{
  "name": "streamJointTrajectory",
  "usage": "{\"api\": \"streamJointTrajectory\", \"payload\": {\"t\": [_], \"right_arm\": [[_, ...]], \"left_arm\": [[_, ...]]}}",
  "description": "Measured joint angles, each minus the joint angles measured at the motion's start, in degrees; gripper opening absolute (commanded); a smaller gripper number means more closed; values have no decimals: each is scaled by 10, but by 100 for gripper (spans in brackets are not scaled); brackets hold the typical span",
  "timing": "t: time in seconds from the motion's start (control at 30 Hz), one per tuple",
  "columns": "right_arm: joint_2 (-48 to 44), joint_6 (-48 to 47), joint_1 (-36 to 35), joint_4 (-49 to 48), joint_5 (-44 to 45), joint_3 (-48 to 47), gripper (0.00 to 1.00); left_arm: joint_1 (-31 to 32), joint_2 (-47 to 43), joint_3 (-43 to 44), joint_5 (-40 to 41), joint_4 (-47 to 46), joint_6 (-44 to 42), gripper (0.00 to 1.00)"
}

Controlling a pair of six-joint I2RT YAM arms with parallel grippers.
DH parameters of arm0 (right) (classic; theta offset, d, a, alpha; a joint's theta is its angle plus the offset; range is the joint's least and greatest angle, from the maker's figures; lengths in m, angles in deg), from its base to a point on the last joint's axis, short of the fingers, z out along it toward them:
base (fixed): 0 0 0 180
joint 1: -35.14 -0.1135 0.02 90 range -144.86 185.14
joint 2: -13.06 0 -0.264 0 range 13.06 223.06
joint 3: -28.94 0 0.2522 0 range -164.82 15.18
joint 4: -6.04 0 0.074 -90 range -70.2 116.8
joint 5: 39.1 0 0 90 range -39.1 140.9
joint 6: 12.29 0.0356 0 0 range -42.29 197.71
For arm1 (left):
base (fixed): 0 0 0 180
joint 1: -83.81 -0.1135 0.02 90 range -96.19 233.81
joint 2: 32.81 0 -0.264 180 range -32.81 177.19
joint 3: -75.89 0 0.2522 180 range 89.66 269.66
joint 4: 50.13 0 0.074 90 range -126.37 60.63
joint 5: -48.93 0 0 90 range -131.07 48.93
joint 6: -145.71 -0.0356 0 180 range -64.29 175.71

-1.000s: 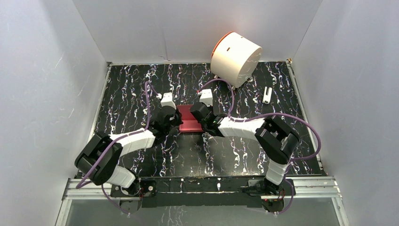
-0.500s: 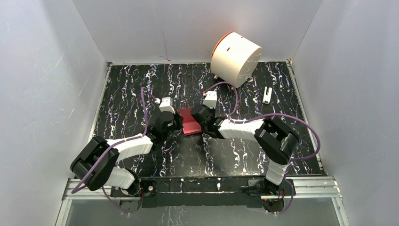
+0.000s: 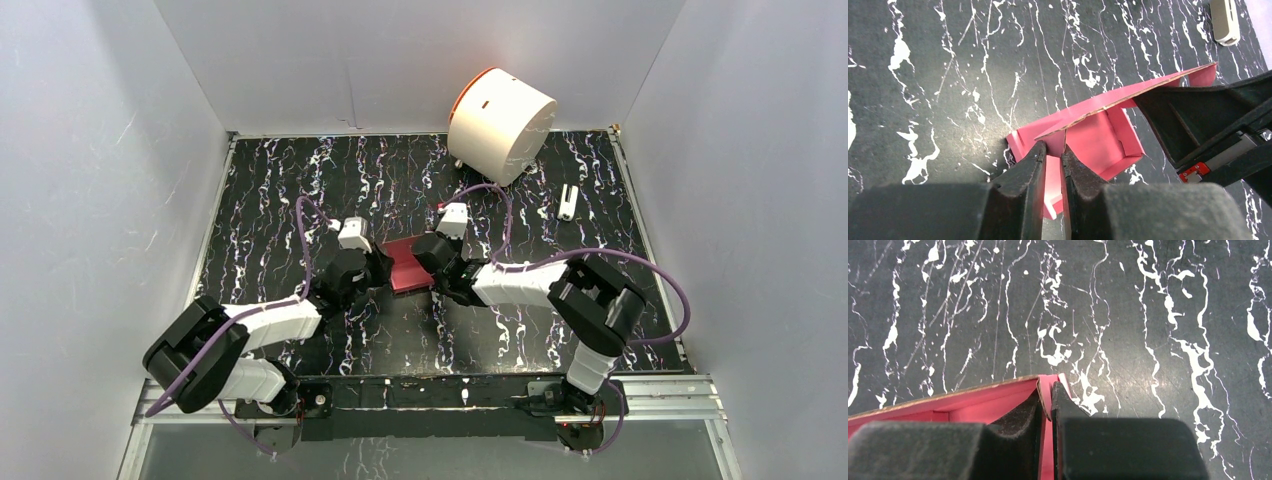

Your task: Fold the paper box

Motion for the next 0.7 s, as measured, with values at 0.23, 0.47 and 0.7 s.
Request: {"api": "streamJointTrajectory", "payload": {"t": [0.23,0.47,0.7], "right_arm": [[-11,-2,-5,-5,-23,36,39],[-65,-28,-12,-13,-60,73,61],[-134,-67,-12,-8,-99,91,84]], "left_arm": [[11,-24,-16,-19,-1,11,28],[13,-95,-18,-36,16,19,46],[15,-181,-19,-46,74,24,60]]}}
